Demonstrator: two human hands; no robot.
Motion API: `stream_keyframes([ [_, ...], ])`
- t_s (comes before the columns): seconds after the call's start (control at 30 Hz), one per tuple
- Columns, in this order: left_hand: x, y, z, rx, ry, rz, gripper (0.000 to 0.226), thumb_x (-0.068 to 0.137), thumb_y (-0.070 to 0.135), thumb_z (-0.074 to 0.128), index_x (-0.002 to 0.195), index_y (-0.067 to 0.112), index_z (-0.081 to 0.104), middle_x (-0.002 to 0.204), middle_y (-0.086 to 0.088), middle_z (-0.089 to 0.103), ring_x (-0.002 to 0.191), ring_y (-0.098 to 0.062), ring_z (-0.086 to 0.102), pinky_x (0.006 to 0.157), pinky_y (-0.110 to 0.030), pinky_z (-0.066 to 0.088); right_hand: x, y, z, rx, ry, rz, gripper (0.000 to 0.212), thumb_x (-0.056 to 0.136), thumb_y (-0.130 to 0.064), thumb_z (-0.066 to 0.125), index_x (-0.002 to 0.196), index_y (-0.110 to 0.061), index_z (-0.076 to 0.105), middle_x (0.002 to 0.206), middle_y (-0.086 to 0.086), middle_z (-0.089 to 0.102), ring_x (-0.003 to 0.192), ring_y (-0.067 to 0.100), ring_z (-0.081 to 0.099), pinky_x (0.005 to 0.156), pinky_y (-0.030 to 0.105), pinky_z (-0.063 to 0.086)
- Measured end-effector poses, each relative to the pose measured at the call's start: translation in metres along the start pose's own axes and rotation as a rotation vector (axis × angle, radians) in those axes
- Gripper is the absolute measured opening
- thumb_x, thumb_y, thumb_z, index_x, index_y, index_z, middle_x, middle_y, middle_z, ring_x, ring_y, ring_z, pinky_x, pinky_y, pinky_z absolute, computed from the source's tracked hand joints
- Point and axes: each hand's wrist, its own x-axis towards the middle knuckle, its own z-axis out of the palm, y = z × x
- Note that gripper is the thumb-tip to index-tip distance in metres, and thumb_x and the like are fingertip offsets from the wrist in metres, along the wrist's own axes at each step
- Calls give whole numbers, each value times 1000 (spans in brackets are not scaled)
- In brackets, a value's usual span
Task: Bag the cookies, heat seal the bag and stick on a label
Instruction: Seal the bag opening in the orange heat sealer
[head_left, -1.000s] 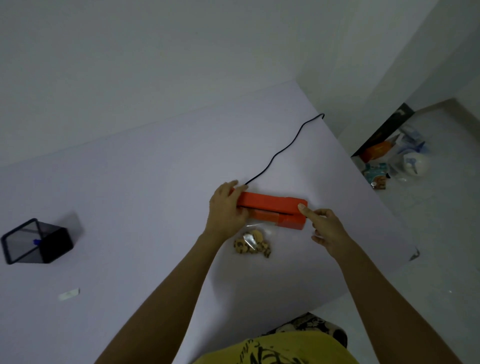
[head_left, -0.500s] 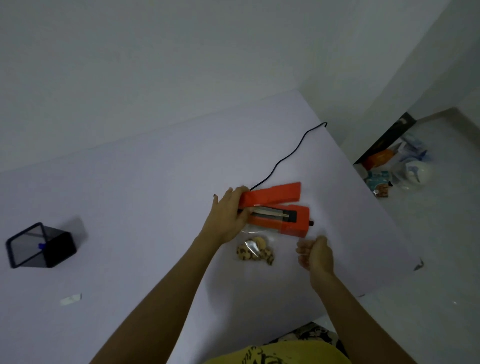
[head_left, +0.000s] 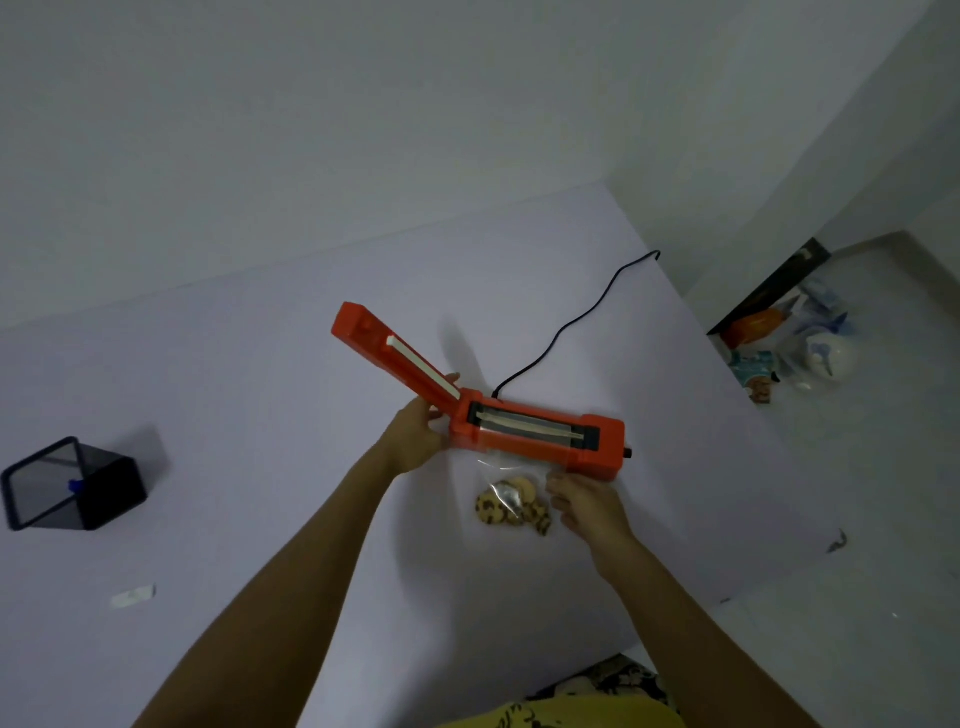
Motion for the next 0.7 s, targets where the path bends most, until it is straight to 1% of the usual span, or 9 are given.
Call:
stream_keyframes([
  [0.07,5,1,4,17,-26,19,86,80,7,74,149,22,25,144,-4,44,125,-22,47,105,-42,43,-2,-2,1,-20,11,-16,5,85,-17,66,86,-15,71,101,17,70,100,31,64,90,42,50],
  [0.13,8,0,6,29,-35,47,83,78,9,76,146,20,29,139,-6,47,120,-19,48,105,-41,44,-5,-4,1,-36,22,-39,7,85,-20,67,82,-15,72,100,18,70,102,35,63,96,49,49],
  [0.27,14,0,3,54,-9,102,74,73,9,80,136,15,42,132,-8,53,116,-19,50,105,-42,45,-10,-7,2,-91,47,-113,13,83,-26,69,74,-17,74,89,15,73,93,35,67,92,53,51],
  [0.3,15,0,2,64,-2,113,73,72,9,82,134,15,45,130,-8,54,116,-20,51,105,-42,45,-11,-9,2,-112,64,-136,14,84,-25,69,74,-17,73,86,13,73,90,34,68,90,51,53],
  [0.37,18,-1,1,84,3,116,72,69,10,84,131,15,47,129,-8,56,117,-22,53,104,-41,46,-15,-16,1,-156,94,-187,15,86,-25,66,74,-18,72,82,7,72,84,26,68,80,41,56],
  [0.47,21,-3,1,97,-3,99,76,65,12,87,130,16,49,128,-7,57,118,-25,54,103,-41,47,-19,-23,-2,-268,120,-291,19,88,-24,63,73,-16,70,73,6,68,71,18,62,62,28,49],
  [0.6,23,-4,2,113,5,90,78,64,12,88,131,16,48,129,-8,56,119,-27,54,105,-44,46,-33,-37,4,-368,133,-424,24,90,-20,61,68,-10,66,65,9,64,55,8,55,56,27,44],
  [0.63,24,-5,2,115,11,88,78,64,12,88,131,17,48,129,-8,56,120,-28,53,105,-44,45,-39,-43,8,-376,114,-448,24,91,-18,61,70,-7,66,61,6,62,51,2,53,56,24,42],
  [0.7,25,-6,2,120,17,84,78,64,13,88,131,18,48,129,-7,57,120,-27,54,105,-44,45,-49,-51,13,-368,57,-491,21,92,-11,59,75,-2,67,59,-3,59,48,-6,56,50,8,39],
])
